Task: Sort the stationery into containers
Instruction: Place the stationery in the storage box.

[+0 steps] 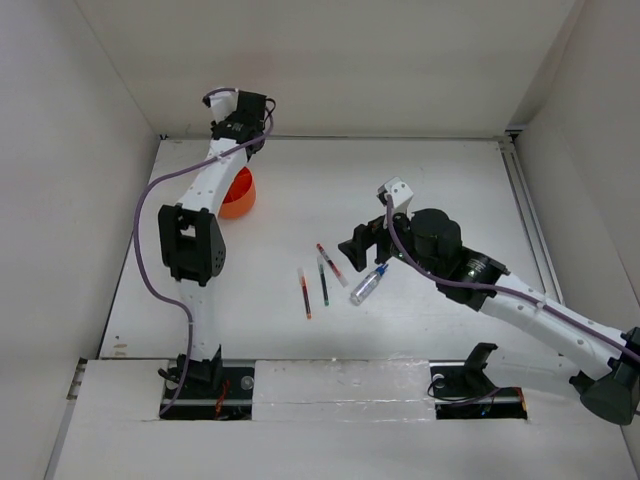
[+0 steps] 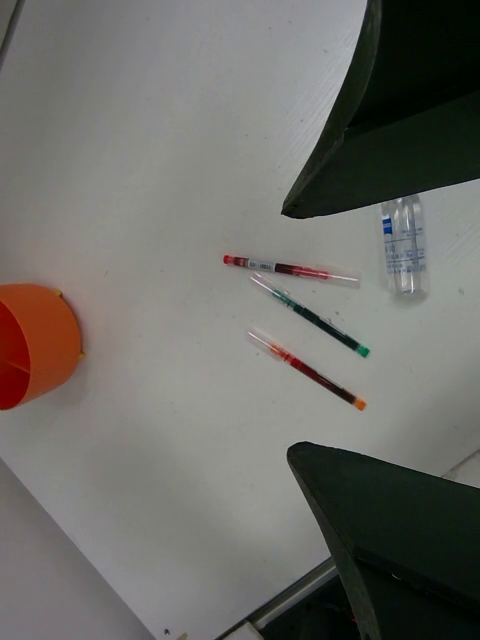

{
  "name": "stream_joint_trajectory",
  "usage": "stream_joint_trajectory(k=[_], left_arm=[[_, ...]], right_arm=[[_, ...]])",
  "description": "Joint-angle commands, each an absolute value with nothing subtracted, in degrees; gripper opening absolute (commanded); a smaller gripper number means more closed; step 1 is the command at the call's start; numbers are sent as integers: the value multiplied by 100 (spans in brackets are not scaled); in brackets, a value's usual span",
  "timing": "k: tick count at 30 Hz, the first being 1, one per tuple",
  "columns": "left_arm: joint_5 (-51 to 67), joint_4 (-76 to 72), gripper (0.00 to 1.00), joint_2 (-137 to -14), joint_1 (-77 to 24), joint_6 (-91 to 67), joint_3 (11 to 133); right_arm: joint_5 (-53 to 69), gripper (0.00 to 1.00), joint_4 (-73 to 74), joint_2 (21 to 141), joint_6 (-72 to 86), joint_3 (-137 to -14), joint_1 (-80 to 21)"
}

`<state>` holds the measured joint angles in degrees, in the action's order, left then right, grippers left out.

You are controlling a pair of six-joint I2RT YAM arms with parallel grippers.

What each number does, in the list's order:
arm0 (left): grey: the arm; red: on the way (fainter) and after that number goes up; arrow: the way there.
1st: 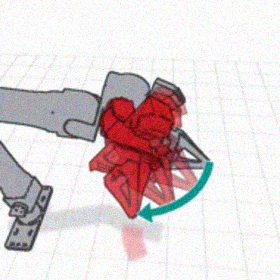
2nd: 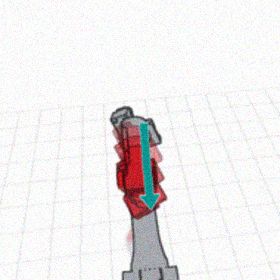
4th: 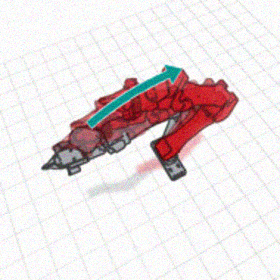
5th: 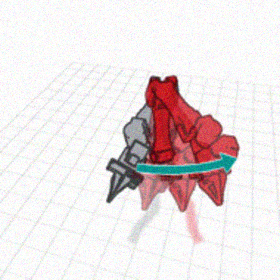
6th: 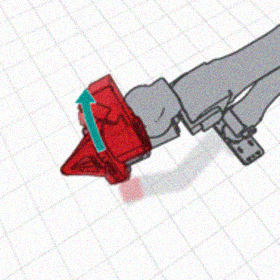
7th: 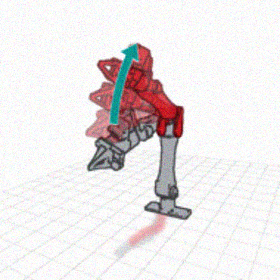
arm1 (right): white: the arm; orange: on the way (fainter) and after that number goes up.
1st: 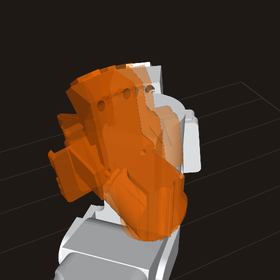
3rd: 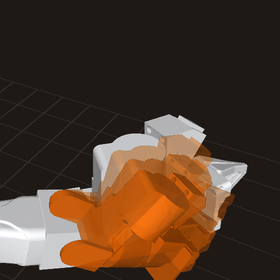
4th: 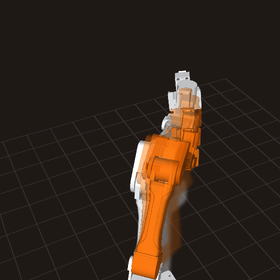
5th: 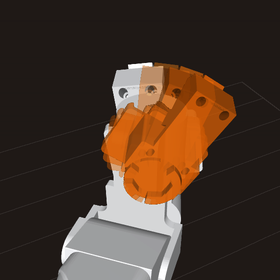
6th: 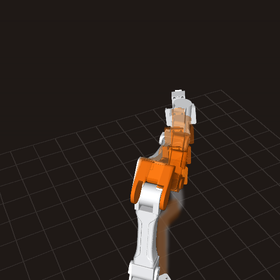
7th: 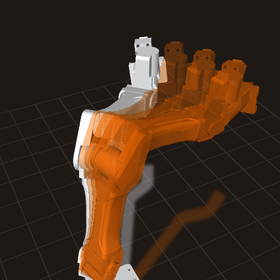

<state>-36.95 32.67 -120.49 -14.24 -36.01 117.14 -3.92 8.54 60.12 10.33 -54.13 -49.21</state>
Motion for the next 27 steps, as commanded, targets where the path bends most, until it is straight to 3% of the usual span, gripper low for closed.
stream_joint_trajectory(k=[1,27], left_arm=[[-3779,3313,0,-12085,-1468,-3533,11795],[-4254,3551,1,-12647,-1468,-3656,11672]], right_arm=[[-308,100,606,6055,1046,-5379,-4975],[-308,100,554,6003,1046,-5326,-4975]])
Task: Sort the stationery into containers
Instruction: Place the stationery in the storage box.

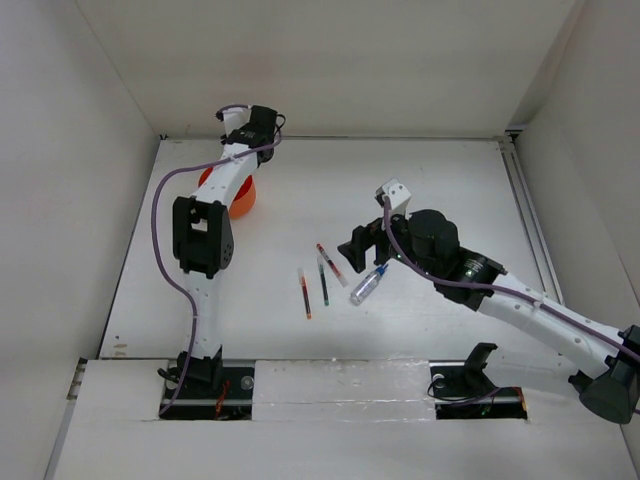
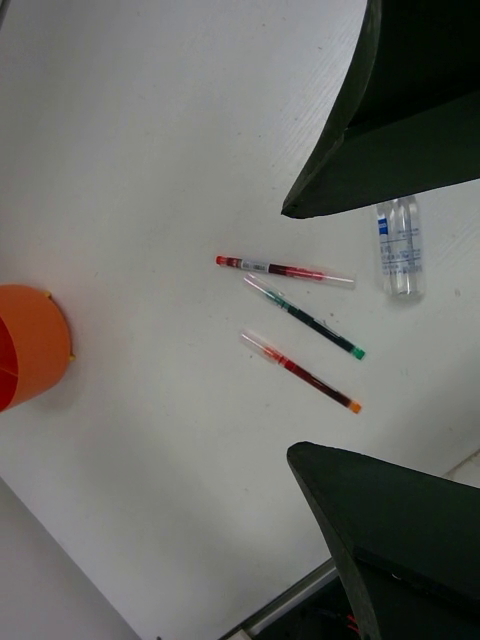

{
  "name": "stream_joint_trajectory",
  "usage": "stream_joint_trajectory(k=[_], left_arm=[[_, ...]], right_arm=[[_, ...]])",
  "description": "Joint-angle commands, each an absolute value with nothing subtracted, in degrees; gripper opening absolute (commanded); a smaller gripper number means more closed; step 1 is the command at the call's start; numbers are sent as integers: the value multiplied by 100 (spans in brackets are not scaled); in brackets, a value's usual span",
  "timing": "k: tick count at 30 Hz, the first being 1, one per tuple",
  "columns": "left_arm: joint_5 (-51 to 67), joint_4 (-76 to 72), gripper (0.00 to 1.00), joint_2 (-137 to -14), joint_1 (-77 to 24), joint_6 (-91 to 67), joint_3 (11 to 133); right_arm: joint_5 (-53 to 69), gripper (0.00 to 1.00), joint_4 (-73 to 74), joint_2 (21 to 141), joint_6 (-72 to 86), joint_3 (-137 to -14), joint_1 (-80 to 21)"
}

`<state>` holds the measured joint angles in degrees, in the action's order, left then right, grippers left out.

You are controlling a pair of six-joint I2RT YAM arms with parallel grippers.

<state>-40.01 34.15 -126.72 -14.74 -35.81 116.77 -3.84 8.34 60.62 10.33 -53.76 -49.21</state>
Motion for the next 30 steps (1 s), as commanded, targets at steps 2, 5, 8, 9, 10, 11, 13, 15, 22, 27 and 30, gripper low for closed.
stream_joint_trajectory(k=[2,5,8,9,10,11,13,15,22,27,30], left_arm=[[-4254,3551,5,-12647,-1468,-3718,11672],[-4254,3604,16,-12595,-1468,-3718,11672],[-4193,3604,30,-12595,-1468,-3718,11672],[-4192,3604,34,-12595,-1468,-3718,11672],[-4192,3551,37,-12595,-1468,-3666,11672],[-4192,3551,41,-12595,-1468,-3665,11672],[-4192,3551,47,-12542,-1468,-3665,11672],[-4140,3551,47,-12542,-1468,-3665,11672],[-3667,3332,55,-12349,-1468,-3235,12032],[-3507,3279,72,-12165,-1704,-2831,12515],[-3192,3226,98,-11875,-1837,-2769,12586]], right_arm=[[-308,100,554,6003,1046,-5326,-4975],[-308,100,554,6003,1046,-5326,-4975],[-308,100,554,6003,1046,-5326,-4975],[-308,100,554,6003,1046,-5326,-4975],[-308,100,554,6003,1046,-5326,-4975],[-308,100,554,6003,1046,-5326,-4975],[-308,100,554,6003,1046,-5326,-4975],[-308,100,554,6003,1046,-5326,-4975],[-308,100,606,6056,1046,-5326,-4975],[-421,100,606,6056,1046,-5379,-4975],[-553,100,720,6056,1046,-5432,-4975]])
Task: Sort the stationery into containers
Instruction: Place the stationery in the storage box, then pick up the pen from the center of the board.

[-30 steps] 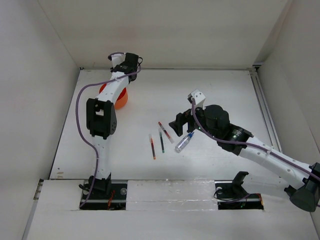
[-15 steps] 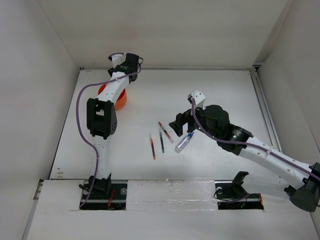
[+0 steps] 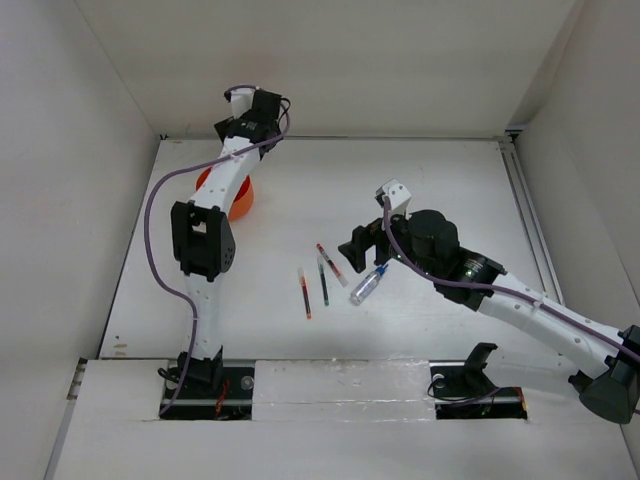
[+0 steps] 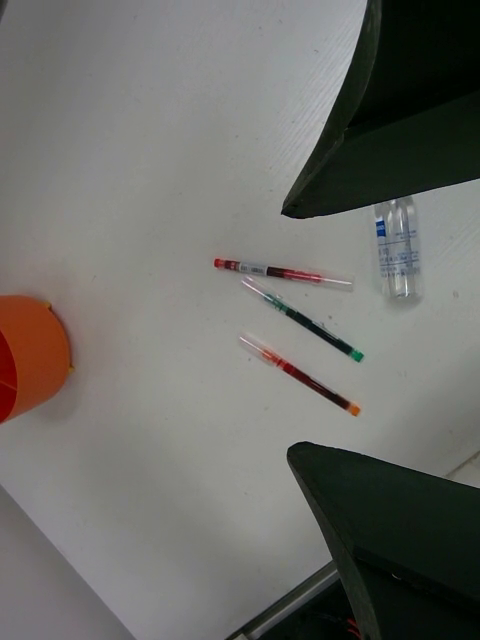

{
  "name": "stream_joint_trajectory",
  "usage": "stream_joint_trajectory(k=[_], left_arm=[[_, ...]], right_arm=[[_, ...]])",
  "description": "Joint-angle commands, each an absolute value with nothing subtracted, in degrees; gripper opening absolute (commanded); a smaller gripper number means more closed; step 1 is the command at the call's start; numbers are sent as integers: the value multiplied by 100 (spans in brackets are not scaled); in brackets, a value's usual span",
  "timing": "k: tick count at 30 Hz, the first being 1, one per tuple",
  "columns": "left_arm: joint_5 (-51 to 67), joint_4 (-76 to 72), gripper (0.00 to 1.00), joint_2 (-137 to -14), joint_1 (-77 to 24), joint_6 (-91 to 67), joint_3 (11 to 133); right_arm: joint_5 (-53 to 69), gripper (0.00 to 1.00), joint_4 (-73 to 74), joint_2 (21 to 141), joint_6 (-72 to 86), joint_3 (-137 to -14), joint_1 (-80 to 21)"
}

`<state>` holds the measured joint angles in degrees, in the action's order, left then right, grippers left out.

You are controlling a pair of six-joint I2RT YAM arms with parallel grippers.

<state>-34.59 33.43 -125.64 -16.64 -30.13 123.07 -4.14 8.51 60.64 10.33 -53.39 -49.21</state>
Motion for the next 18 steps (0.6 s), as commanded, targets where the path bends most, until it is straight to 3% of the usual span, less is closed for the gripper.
stream_joint_trajectory(k=[1,7,10,15,18], left_arm=[[-3103,3139,100,-11657,-1907,-2769,12429],[-2855,3059,100,-10768,-2240,-2769,11735],[-3120,3059,100,-10057,-2583,-3172,10787],[-2339,2533,100,-8311,-2890,-3814,8287],[-2390,2338,100,-7814,-3320,-4183,7525]], right_arm=[[-649,100,825,5995,1046,-5501,-4975],[-1150,100,1571,5880,1046,-5791,-4975],[-1581,100,2019,5774,1046,-5950,-4975],[-1723,100,2530,5459,1046,-6205,-4922],[-1784,100,2890,5458,1046,-6459,-4922]])
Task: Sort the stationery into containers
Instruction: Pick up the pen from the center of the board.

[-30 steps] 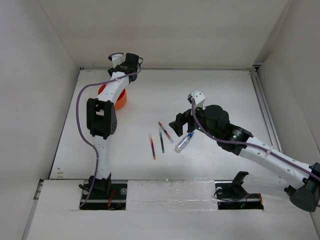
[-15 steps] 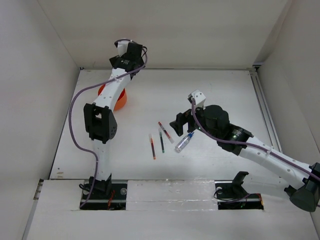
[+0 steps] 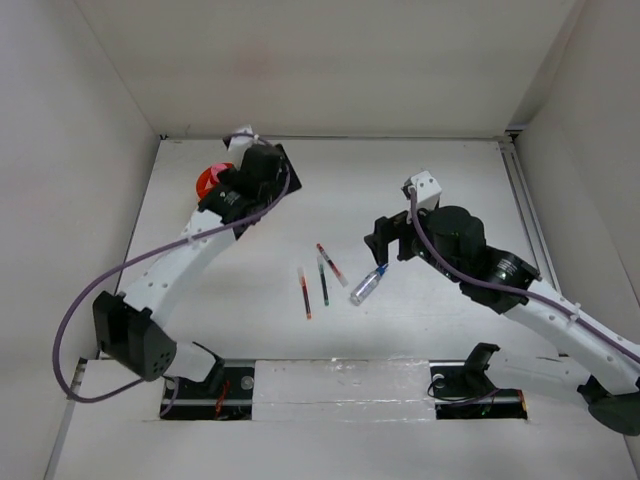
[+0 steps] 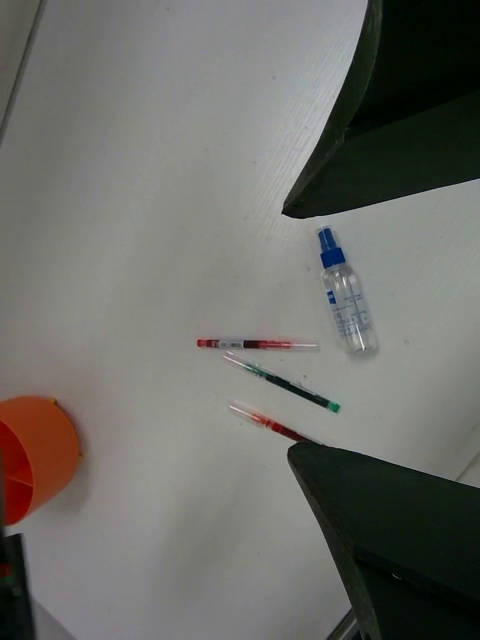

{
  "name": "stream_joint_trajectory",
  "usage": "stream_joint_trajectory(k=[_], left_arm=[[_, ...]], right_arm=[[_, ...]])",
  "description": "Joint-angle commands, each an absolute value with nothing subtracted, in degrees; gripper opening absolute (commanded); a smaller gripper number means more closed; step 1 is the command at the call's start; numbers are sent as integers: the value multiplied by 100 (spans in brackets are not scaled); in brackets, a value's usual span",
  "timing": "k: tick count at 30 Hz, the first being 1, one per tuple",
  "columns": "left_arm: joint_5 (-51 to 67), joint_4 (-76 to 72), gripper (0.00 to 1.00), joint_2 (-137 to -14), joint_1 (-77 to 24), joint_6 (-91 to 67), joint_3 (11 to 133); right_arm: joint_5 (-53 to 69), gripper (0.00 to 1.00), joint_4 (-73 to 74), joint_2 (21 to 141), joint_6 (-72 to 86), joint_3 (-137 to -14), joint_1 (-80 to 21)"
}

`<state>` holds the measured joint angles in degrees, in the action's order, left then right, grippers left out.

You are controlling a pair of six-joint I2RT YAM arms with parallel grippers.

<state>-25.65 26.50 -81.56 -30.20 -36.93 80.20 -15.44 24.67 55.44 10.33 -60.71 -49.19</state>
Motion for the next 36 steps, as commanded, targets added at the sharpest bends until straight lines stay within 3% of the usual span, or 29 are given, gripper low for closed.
stream_joint_trajectory(k=[1,5,14,22,36], left_arm=[[-2565,2477,100,-7761,-3740,-4332,7332],[-3270,3102,100,-7909,-4509,-4965,6936],[-2163,2391,98,-8095,-4509,-5019,5494],[-1644,2145,87,-8533,-4509,-4834,5247],[-1591,2145,57,-9166,-4509,-4896,5142]], right_arm=[[-1854,100,2952,5458,1046,-6521,-4922],[-1916,100,3006,5511,1046,-6469,-4922],[-1583,100,2944,5459,1046,-6311,-4922],[-1459,100,2725,5396,1046,-6135,-4922],[-1301,100,2443,5133,1099,-5889,-4922]])
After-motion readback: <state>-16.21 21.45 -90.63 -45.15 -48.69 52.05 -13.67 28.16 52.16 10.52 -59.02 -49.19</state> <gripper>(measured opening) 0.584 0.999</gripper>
